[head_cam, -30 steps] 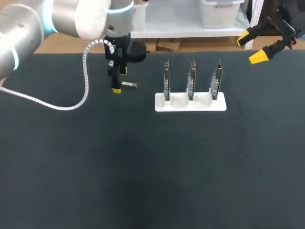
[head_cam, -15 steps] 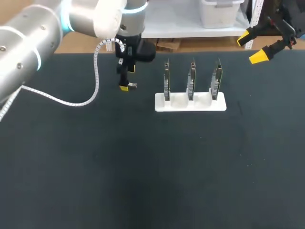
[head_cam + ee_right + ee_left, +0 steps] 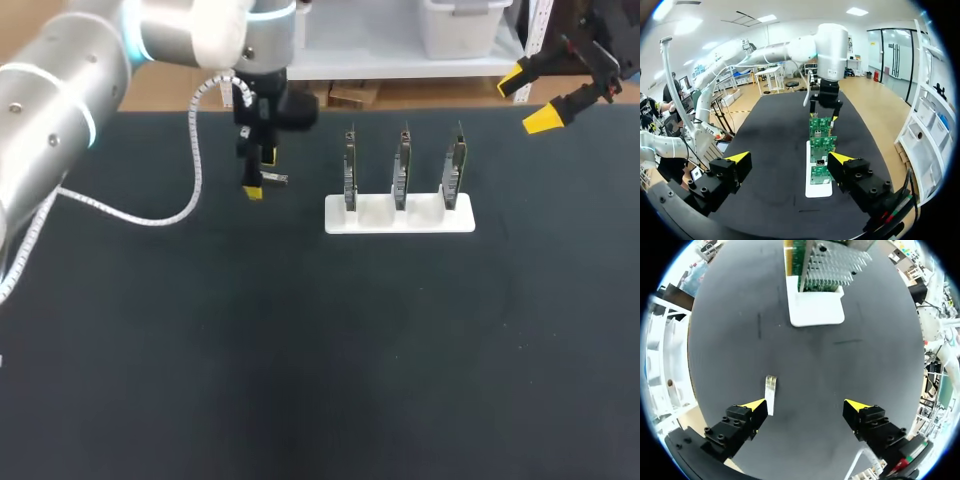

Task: Pick up the optical module with the left hand, and insert it into the network port with the right hand.

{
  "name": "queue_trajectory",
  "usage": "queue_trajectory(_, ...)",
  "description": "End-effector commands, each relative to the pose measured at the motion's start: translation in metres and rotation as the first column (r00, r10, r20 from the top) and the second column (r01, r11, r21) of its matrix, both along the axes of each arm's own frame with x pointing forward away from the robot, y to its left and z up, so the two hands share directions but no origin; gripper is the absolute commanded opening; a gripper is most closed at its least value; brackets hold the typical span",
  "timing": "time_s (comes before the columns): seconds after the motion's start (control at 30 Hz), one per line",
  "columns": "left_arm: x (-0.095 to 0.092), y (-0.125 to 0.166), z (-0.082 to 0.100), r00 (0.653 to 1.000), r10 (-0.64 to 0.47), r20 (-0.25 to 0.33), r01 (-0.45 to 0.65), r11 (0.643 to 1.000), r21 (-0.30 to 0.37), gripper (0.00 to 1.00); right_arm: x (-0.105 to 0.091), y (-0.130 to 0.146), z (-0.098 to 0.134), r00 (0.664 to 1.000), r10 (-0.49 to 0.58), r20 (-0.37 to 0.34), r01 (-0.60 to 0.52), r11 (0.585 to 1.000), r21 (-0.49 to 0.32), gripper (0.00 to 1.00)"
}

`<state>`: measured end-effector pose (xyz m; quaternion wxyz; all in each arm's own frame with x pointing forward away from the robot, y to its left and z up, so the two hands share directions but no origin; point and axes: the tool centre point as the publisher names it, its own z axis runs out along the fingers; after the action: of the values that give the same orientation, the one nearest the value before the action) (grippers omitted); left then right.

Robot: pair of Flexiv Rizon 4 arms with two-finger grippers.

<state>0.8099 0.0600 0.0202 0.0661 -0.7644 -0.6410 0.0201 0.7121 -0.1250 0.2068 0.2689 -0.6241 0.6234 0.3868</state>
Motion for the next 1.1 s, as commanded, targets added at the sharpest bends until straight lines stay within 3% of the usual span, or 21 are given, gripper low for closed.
queue_trajectory(0.03, 0.004, -0.008, -0.004, 1.000, -0.003, 0.000, 0.003, 1.000, 0.002, 1.00, -0.002, 0.000, 0.000, 1.000, -0.003, 0.004, 0.003, 1.000, 0.000, 1.00)
queue_trajectory(0.57, 0.021, 0.007, -0.008, 0.999, 0.047, 0.019, -0.047, 0.998, -0.031, 1.00, -0.002, 0.000, 0.000, 1.000, -0.003, 0.004, 0.003, 1.000, 0.000, 1.00)
queue_trajectory(1.1, 0.028, -0.005, -0.020, 0.999, 0.041, 0.020, -0.040, 0.999, -0.037, 1.00, -0.002, 0.000, 0.000, 1.000, -0.003, 0.004, 0.003, 1.000, 0.000, 1.00)
